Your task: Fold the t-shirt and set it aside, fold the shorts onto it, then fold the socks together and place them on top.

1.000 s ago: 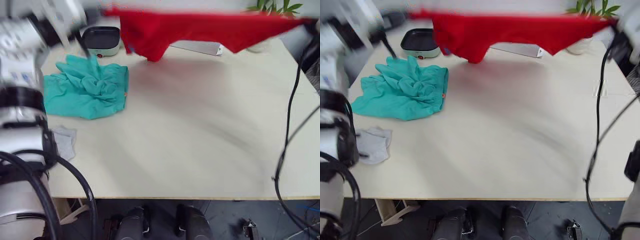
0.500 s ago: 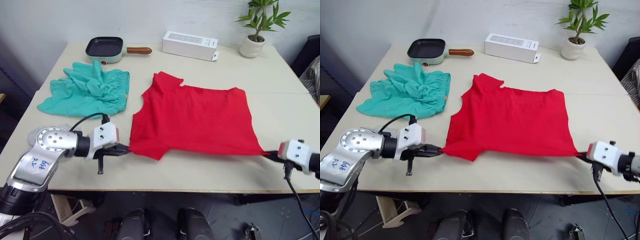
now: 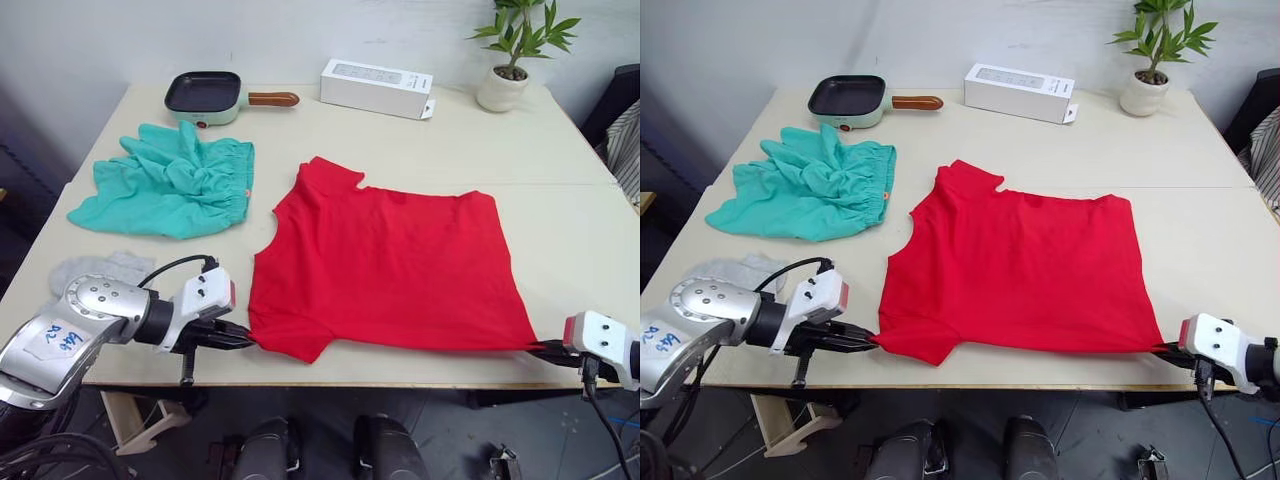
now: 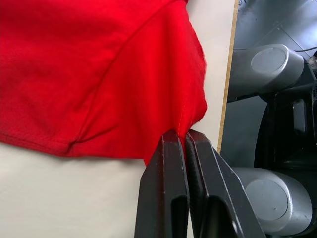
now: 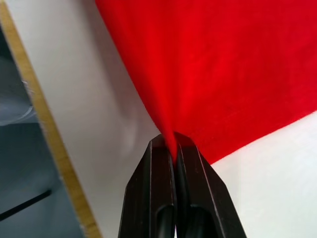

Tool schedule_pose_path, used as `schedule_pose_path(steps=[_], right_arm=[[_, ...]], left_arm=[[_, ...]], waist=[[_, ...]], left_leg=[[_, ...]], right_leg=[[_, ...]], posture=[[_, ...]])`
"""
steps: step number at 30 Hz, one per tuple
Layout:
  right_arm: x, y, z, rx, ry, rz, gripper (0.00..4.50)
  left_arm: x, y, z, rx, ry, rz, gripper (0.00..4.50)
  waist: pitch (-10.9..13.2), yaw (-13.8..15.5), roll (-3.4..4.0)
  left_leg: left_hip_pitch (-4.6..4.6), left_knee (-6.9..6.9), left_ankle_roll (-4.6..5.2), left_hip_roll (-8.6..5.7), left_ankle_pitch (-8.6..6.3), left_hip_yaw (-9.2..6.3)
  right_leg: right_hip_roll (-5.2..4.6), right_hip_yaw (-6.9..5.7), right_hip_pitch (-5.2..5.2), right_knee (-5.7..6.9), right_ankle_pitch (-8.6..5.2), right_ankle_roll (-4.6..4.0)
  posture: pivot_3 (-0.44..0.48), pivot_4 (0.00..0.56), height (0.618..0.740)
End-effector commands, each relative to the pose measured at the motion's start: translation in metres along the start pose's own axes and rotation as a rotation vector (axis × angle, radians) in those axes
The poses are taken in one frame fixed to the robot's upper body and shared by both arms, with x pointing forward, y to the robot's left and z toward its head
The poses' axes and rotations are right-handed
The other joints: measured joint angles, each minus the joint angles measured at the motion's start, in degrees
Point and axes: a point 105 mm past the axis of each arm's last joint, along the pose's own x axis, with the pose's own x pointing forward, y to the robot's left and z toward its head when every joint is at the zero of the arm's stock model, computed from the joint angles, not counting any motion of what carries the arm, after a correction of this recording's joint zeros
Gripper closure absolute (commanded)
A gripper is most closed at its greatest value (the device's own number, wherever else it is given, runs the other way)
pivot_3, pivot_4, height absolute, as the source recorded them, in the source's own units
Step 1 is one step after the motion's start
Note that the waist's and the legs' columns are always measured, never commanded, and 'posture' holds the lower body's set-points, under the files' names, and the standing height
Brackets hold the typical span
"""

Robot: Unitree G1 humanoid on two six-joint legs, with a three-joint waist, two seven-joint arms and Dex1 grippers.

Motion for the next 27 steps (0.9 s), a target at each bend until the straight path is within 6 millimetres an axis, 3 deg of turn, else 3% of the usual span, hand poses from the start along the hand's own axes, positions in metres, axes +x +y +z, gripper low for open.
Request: schedule_pose_path(steps=[1, 5, 16, 27], right_arm=[[-0.01, -0.008, 0.01, 0.011, 0.002, 0.014, 4.47], [-0.008, -0.011, 0.012, 0.065, 0.014, 0.053, 4.47], [-0.001, -0.042, 0.03, 0.242, -0.035, 0.043, 4.47], [0.004, -0.046, 0.024, 0.391, -0.078, -0.002, 4.47]], left_arm=[[-0.005, 0.013, 0.007, 0.047, -0.004, 0.006, 4.5], [-0.003, 0.027, 0.009, 0.064, 0.011, -0.048, 4.5], [0.01, 0.092, 0.03, 0.092, -0.039, -0.047, 4.5], [0.016, 0.111, 0.034, 0.018, -0.101, -0.027, 4.5]], waist=[[0.0, 0.16, 0.0], [0.0, 0.69, 0.0], [0.0, 1.21, -0.05], [0.0, 1.17, -0.08]], left_leg=[[0.0, 0.01, -0.01, 0.0, 0.01, 0.0], [-0.02, 0.01, -0.02, -0.01, 0.01, 0.02], [-0.39, 0.52, 0.38, -0.07, 0.13, 0.27], [-0.49, 0.67, 0.55, -0.09, 0.05, 0.29]], right_leg=[[0.0, 0.0, 0.0, 0.01, 0.0, 0.0], [-0.01, -0.02, -0.05, 0.01, 0.0, -0.01], [0.15, -0.2, -0.54, 0.65, -0.02, -0.02], [-0.06, -0.17, -0.57, 0.68, 0.02, 0.06]], posture=[[0.0, 0.15, 0.74], [0.0, 0.15, 0.74], [0.0, 0.15, 0.74], [0.0, 0.15, 0.74]])
